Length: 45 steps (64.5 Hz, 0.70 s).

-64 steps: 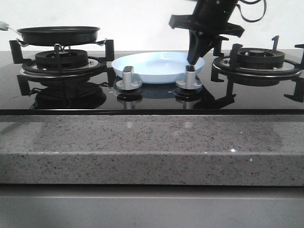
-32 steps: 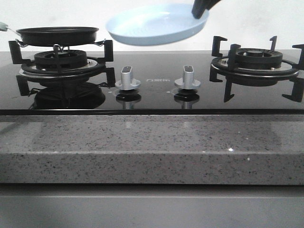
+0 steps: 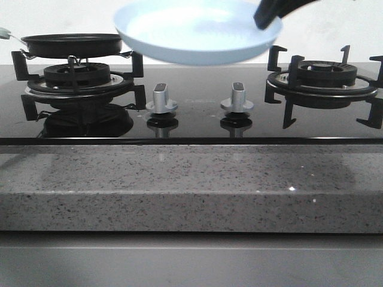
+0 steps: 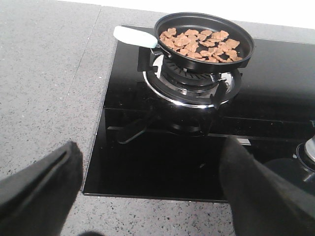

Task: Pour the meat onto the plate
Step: 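Lift the plate with the right gripper and set it nearer the pan, then grasp the pale green handle of the black frying pan with the left gripper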

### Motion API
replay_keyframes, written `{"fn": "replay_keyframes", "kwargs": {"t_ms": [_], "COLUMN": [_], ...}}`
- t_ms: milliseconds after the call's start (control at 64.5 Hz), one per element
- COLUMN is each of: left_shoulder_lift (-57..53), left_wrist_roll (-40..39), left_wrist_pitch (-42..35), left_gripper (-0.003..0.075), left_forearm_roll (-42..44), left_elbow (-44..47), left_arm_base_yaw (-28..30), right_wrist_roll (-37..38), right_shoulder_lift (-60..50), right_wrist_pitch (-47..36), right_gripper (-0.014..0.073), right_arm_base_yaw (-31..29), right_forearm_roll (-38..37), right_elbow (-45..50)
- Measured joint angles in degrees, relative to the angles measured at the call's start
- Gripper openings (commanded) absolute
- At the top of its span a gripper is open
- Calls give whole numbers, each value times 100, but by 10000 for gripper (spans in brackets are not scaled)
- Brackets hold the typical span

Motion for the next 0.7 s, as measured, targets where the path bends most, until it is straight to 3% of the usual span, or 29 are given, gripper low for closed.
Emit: {"fn": "replay_keyframes", "kwargs": {"t_ms": [279, 698], "left_shoulder_lift": [0, 0], "left_wrist_roll": [0, 0], "left_wrist_pitch": [0, 0], "left_gripper": [566, 566], "left_forearm_roll": [0, 0], "left_elbow": [0, 0], "left_arm_base_yaw": [0, 0], "right_wrist_roll": [-198, -261], "right_shoulder_lift": [-54, -84], "right_wrist_pitch": [-583, -1061], "right_gripper": [-68, -68], "right_arm_base_yaw": [133, 332], "right_forearm_roll": [48, 70], "right_elbow": [1030, 1112]}}
